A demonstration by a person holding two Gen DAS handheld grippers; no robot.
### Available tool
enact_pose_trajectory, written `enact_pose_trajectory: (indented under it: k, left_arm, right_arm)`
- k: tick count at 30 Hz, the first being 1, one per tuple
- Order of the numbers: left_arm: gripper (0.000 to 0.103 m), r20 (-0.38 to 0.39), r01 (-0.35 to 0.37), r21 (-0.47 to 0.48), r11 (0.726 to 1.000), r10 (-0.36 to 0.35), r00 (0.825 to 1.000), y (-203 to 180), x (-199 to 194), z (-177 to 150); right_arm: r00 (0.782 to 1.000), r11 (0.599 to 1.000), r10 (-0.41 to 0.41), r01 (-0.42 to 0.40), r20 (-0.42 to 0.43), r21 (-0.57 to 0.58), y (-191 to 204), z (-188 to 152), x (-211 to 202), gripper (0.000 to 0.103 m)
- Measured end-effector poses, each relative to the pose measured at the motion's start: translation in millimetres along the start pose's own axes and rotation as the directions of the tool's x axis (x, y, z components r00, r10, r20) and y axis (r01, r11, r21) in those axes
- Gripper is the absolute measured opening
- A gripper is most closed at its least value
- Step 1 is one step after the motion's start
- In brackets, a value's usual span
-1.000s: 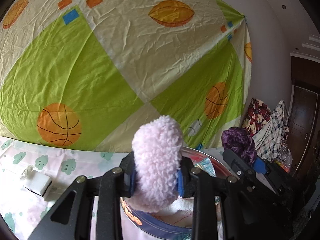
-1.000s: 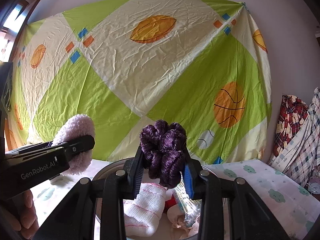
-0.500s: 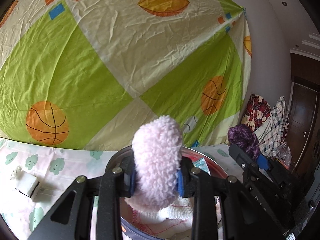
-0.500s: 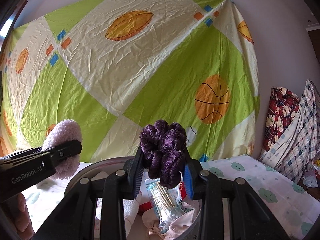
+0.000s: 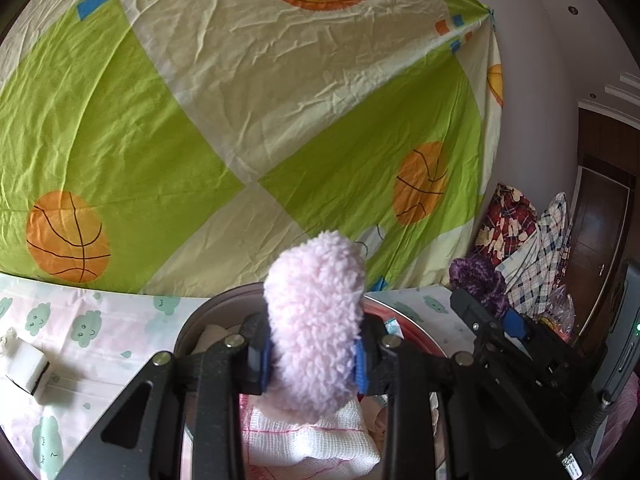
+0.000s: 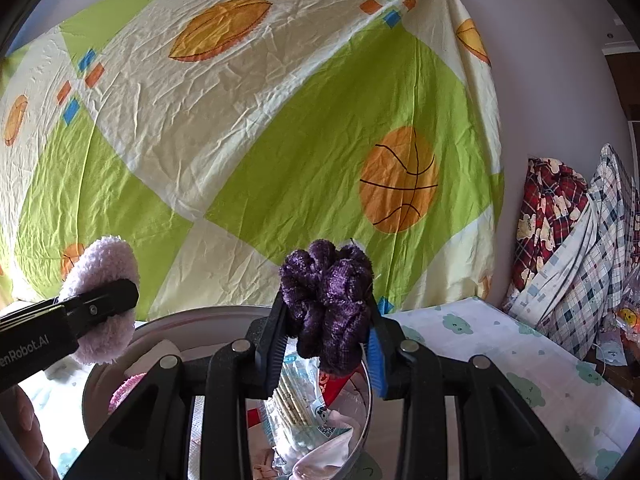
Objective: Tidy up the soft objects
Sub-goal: 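Carry the purple scrunchie and pink sock over the blue tin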
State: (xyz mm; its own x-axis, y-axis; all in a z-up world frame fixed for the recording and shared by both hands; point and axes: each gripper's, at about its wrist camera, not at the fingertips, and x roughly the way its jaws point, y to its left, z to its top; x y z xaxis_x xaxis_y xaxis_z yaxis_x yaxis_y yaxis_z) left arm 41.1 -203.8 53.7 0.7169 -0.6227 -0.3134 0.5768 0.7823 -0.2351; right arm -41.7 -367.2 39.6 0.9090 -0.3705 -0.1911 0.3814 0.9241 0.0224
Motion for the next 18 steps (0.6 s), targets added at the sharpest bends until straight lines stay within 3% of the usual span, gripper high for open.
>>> enact_pose_trajectory:
  k: [9,18]
  left_arm:
    - [0.028,-0.080,-0.011,-0.010,1.000,0.010,0.997,-3.4,27.7,5.5]
    - [0.032,-0.181,-0.094,0.019,0.995,0.096,0.979,2.3,62.1,10.0]
  right_arm:
    - [0.997,1.000,0.003,-0.001,-0.077,0.023,-8.4,-4.4,24.2,0.037]
    - [0.983,0.997,0.070,-0.063,-0.168,0.046,-8.4,-9.7,41.9,0.037]
